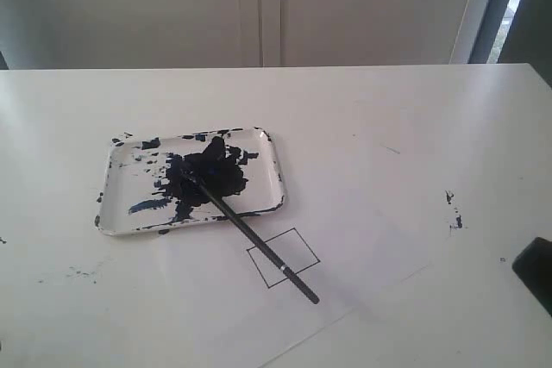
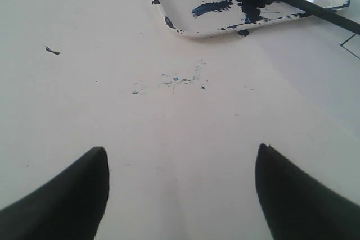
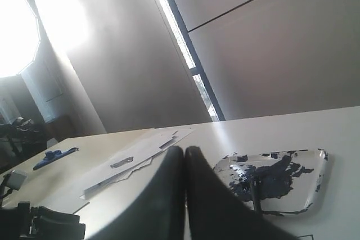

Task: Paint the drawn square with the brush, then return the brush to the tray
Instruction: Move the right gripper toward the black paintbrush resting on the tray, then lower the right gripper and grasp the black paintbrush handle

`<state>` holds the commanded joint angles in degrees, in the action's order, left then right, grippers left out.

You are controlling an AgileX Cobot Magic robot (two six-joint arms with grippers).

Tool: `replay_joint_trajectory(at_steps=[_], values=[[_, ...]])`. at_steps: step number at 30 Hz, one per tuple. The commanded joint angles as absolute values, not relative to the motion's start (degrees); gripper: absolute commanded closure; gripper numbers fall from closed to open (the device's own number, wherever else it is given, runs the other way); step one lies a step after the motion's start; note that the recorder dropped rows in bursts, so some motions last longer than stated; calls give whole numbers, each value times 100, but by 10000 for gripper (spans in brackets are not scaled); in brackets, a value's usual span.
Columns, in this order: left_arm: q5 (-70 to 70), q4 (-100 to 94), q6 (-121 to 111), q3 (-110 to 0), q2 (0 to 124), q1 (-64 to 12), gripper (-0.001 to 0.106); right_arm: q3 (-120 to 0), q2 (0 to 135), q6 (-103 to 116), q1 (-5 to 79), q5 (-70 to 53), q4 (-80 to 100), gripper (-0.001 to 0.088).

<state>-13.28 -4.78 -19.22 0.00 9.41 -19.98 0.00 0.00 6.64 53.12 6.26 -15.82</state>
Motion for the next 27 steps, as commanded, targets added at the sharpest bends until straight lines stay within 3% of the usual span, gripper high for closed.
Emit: replay_joint_trajectory(at_steps=[5, 9, 14, 27], values=[[-1328, -478, -1922, 0, 941, -1998, 304, 0, 497, 625, 5312, 69, -1569, 868], [-1328, -478, -1922, 0, 941, -1998, 304, -89, 2281, 625, 5312, 1059, -1580, 868], [-1328, -478, -1922, 0, 941, -1998, 304, -793, 4201, 625, 5312, 1703, -1580, 868], [-1328, -478, -1922, 0, 941, -1998, 304, -2975, 7208, -224, 5312, 1105, -1539, 844]])
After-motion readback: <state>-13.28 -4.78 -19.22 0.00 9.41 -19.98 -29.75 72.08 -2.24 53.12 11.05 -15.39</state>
